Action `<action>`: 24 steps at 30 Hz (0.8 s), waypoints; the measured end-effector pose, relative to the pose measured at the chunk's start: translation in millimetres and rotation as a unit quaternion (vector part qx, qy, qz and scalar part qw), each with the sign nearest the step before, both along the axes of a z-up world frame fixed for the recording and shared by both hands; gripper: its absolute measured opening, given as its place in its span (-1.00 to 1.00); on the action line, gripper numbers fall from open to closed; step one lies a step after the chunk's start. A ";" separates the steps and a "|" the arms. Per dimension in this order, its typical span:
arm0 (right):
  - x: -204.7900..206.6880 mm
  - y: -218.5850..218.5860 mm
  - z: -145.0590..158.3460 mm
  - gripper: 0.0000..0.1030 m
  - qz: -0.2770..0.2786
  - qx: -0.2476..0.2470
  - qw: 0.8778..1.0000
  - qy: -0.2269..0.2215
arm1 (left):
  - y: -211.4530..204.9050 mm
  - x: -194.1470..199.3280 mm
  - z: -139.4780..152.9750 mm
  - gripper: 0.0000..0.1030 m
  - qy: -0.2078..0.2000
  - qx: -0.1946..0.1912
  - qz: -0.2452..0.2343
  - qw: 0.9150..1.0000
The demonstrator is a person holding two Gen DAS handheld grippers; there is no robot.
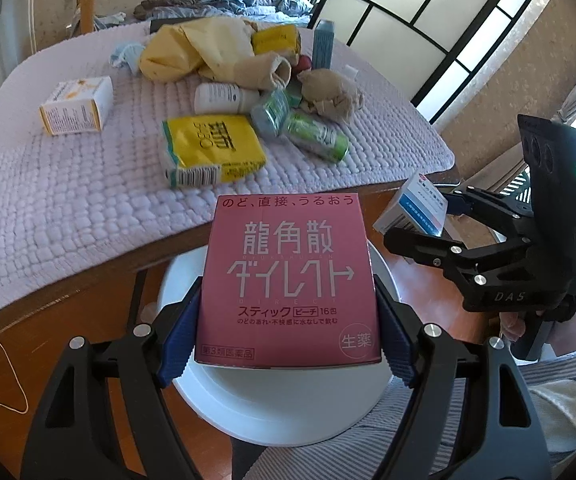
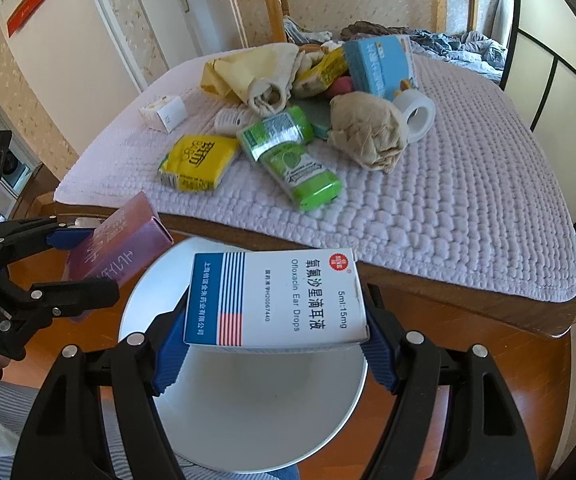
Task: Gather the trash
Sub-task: 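Carry the pink box and white box with both grippers over the white bin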
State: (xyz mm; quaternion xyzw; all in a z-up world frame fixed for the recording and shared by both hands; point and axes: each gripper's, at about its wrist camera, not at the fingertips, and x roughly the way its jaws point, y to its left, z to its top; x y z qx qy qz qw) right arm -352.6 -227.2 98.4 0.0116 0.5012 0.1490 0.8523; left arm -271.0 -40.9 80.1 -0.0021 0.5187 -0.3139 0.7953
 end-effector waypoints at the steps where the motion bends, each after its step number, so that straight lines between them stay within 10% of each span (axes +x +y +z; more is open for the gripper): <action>1: 0.5 0.8 -2.1 0.41 0.000 0.000 1.000 0.002 | -0.5 0.5 -2.0 0.53 0.003 0.000 0.000 1.000; 24: 4.3 19.2 -34.2 0.41 -0.002 -0.010 0.999 0.033 | -5.6 -8.0 -37.9 0.53 0.042 0.022 -0.015 0.999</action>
